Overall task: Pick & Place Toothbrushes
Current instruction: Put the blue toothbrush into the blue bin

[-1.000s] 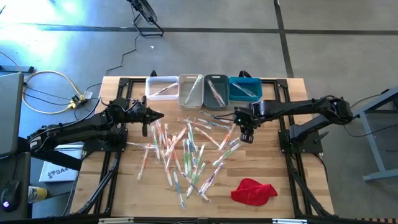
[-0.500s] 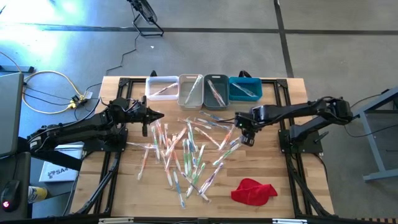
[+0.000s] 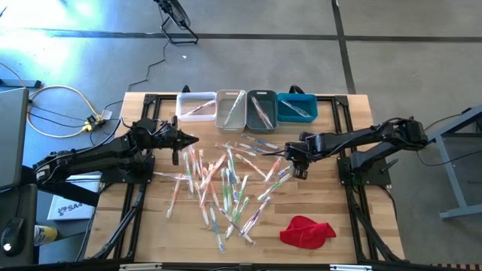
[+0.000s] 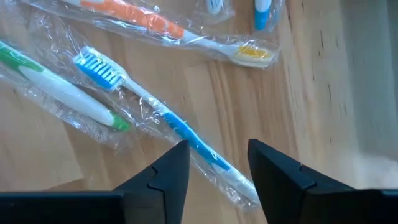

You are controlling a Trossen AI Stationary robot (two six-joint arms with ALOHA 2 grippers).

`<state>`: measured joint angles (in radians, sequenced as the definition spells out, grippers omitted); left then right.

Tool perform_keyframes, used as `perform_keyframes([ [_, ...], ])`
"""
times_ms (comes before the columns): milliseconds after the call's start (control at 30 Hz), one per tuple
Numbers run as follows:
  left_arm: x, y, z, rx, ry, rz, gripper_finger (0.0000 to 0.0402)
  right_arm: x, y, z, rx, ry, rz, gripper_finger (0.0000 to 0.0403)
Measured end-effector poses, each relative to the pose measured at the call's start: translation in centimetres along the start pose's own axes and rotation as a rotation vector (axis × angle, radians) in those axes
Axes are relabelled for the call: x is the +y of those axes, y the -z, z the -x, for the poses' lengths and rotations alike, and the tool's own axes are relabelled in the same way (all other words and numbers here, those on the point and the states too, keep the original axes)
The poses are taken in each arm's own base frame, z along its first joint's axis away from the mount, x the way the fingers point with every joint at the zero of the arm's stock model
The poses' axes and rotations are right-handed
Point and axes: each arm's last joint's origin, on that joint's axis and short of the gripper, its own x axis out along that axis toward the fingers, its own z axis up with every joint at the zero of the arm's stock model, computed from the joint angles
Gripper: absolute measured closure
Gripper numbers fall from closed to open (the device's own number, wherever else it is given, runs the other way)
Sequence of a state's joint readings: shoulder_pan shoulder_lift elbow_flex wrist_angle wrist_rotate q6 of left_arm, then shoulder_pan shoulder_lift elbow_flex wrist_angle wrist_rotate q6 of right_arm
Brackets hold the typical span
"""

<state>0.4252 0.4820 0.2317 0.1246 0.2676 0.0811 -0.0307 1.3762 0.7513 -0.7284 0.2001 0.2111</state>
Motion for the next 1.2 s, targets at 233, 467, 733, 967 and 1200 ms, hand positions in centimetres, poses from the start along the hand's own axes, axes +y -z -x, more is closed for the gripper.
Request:
perform_keyframes([
  [233,0.0,0.0,0.0,0.000,0.000,0.000,0.0401,0.0,0.0,-0.2,0.013,0.002,0.002,0.0198],
  [467,0.0,0.0,0.0,0.000,0.000,0.000,0.0401,0.4,0.0,-2.0,0.095,0.019,0.026,0.0196],
  [733,0.0,0.0,0.0,0.000,0.000,0.000,0.0401,0.8,0.1,-3.8,0.178,0.034,0.080,0.0199],
  [967,0.0,0.0,0.0,0.000,0.000,0.000,0.0401,0.8,0.0,-4.0,0.183,0.036,0.089,0.0200],
  [1200,0.0,0.0,0.0,0.000,0.000,0.000,0.0401,0.9,0.1,-4.0,0.187,0.022,0.087,0.0228],
])
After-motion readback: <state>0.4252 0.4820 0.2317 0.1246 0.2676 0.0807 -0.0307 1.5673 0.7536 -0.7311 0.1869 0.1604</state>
